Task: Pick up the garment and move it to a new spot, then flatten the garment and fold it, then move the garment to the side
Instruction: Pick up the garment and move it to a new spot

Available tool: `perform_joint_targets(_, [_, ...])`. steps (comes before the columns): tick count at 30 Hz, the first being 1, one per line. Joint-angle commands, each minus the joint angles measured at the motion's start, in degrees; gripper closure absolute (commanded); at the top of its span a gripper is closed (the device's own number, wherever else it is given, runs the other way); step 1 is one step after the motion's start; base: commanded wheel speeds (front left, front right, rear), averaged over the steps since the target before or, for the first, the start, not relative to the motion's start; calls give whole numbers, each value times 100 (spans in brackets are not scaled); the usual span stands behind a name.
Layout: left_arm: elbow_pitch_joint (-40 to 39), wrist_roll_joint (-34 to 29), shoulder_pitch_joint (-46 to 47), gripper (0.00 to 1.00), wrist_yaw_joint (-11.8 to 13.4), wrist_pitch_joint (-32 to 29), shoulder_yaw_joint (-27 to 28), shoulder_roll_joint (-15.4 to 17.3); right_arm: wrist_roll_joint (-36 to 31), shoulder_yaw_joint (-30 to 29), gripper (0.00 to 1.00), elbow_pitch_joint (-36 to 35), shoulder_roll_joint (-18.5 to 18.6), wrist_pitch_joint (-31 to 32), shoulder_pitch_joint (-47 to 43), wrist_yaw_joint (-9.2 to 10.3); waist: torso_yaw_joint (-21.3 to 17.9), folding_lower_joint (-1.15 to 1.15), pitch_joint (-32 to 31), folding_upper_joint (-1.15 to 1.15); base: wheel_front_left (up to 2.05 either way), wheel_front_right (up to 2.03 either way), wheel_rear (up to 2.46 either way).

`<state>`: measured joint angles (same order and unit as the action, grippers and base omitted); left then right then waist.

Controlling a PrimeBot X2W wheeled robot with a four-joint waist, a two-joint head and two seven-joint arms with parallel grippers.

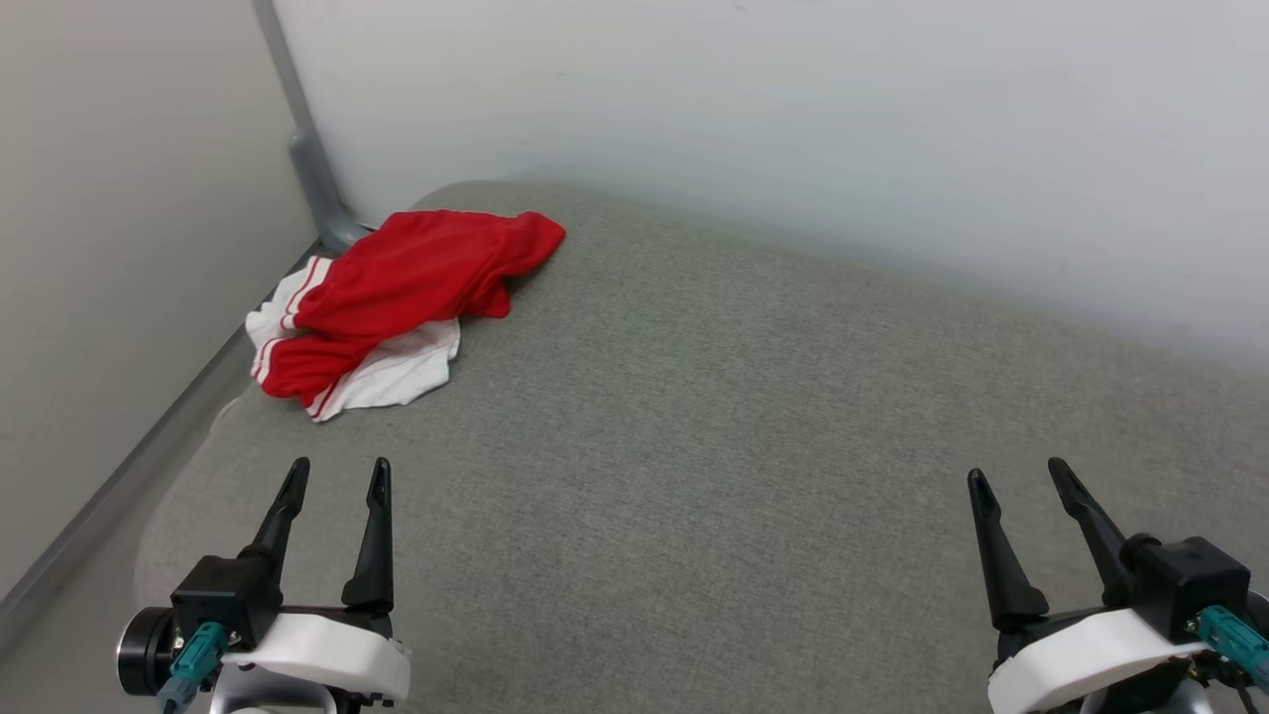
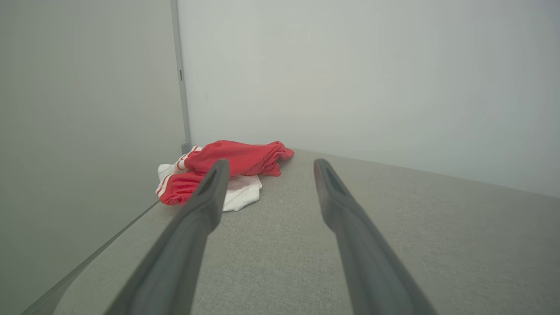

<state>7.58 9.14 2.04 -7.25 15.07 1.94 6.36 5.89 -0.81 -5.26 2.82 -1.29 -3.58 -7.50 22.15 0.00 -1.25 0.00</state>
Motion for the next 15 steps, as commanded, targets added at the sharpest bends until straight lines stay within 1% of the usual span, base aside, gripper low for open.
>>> perform_joint_targets(1, [11,-40,-33,0,5,14,18,-8,5,8,0,24,11,-20,25,2,220,0,-5,0,0,0,0])
perform_joint_targets(7, [12,-73,-69,0,14,14,104,-21,22,-2,0,62,11,-41,37,2,458,0,-4,0,0,0,0])
perform_joint_targets(15, [46,-132,8,0,8,14,166,40,-50,-27,0,21,11,-19,69,3,524,0,82,0,0,0,0])
